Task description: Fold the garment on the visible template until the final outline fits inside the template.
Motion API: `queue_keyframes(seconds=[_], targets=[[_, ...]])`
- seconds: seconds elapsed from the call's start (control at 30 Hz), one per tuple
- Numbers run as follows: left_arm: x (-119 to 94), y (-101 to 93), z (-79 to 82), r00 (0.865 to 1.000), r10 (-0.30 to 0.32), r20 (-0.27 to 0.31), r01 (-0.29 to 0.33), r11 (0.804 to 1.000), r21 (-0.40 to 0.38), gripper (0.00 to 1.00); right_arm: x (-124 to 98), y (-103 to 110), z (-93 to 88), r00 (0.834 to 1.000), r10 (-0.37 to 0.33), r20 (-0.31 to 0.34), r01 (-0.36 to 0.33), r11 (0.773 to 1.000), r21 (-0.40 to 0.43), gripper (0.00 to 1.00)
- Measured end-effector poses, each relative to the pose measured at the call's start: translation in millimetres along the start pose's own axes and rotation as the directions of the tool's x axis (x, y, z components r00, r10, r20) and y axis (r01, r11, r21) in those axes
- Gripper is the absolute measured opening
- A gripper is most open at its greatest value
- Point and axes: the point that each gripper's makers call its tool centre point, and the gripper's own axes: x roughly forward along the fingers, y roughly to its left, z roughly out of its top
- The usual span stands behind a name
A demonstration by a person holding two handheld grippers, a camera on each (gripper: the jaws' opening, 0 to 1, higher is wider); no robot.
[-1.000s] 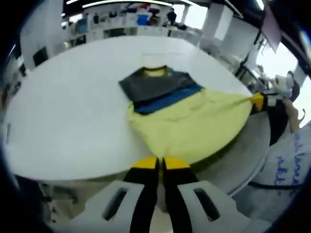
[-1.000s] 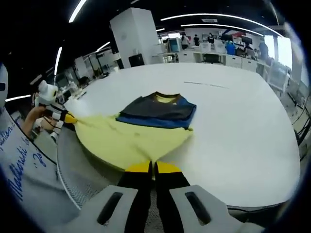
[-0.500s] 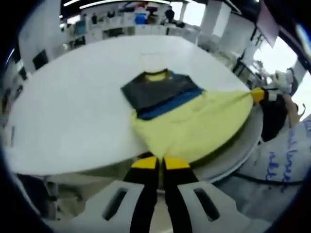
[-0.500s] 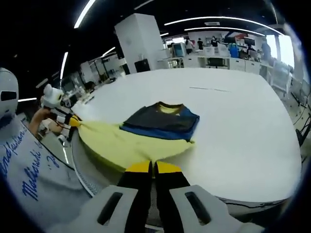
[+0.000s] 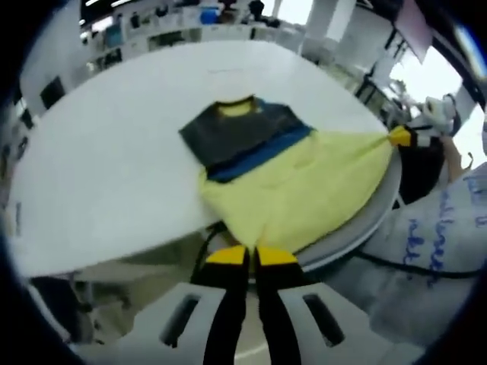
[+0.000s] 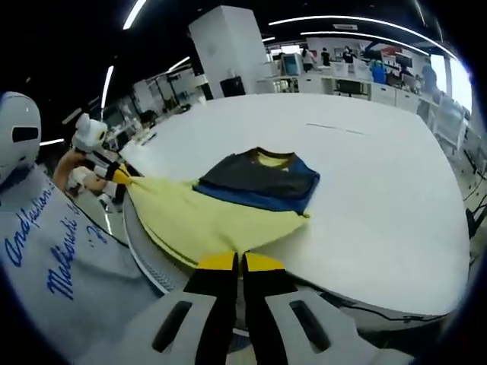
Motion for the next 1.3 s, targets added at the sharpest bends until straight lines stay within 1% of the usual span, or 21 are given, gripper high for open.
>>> queue_keyframes(seconds=[0.1,0.2,0.3,0.37,0.43,0.53,0.63,0.7,0.83,0.9,0.97,1.03,1.2,1.3], targets=[[0,2.3,2.8,1.0,0.0,0.001,0.0,1.0,0.003,0.0,1,-1,-0.5,1.0,0.0,-0.014,0.0,1.0,-0.008,0.02],[1,6.7,8.0,1.0,0.009,0.011,-0.009,1.0,0.012,0.0,3,-4,2.4,1.0,-0.004,-0.013,0.004,1.0,-0.007,0.02],[3,11.8,16.4,0.999,0.019,0.031,-0.019,1.0,0.018,0.0,6,-9,9.3,1.0,-0.013,0.001,0.013,1.0,-0.005,0.02],[5,15.6,23.8,0.998,0.024,0.057,-0.025,1.0,0.008,0.0,8,-11,13.0,1.0,-0.016,0.006,0.016,1.0,-0.008,0.02],[7,17.9,25.8,0.998,0.023,0.055,-0.024,1.0,0.007,0.0,12,-15,16.6,1.0,-0.022,0.007,0.022,1.0,-0.01,0.02],[10,22.3,30.7,0.997,0.028,0.071,-0.028,1.0,0.005,0.0,16,-21,24.1,0.999,-0.027,0.02,0.028,1.0,-0.014,0.02],[12,28.9,40.0,0.993,0.033,0.11,-0.032,0.999,-0.008,0.0,20,-26,31.2,0.999,-0.036,0.032,0.037,0.999,-0.018,0.02],[14,32.3,43.2,0.992,0.031,0.123,-0.03,0.999,-0.012,0.0,24,-34,41.2,0.997,-0.05,0.062,0.052,0.998,-0.022,0.02],[25,40.7,48.6,0.991,0.039,0.125,-0.038,0.999,-0.015,0.0,35,-42,50.9,0.996,-0.054,0.077,0.056,0.998,-0.023,0.02],[31,43.4,54.4,0.99,0.031,0.136,-0.029,0.999,-0.016,0.0,41,-46,53.9,0.996,-0.055,0.077,0.057,0.998,-0.03,0.02],[39,46.1,57.5,0.992,0.01,0.125,-0.009,1.0,-0.009,0.0,47,-51,57.1,0.995,-0.059,0.082,0.062,0.998,-0.028,0.02],[46,52.8,62.7,0.992,0.015,0.125,-0.014,1.0,-0.006,0.0,52,-57,59.5,0.994,-0.068,0.089,0.071,0.997,-0.029,0.02],[60,70.1,83.6,0.986,0.015,0.165,-0.014,1.0,-0.01,0.0,69,-78,63.2,0.993,-0.076,0.09,0.077,0.997,-0.004,0.02],[71,79.4,90.5,0.988,0.011,0.154,-0.01,1.0,-0.008,0.0,78,-87,64.3,0.993,-0.081,0.089,0.081,0.997,0.004,0.02]])
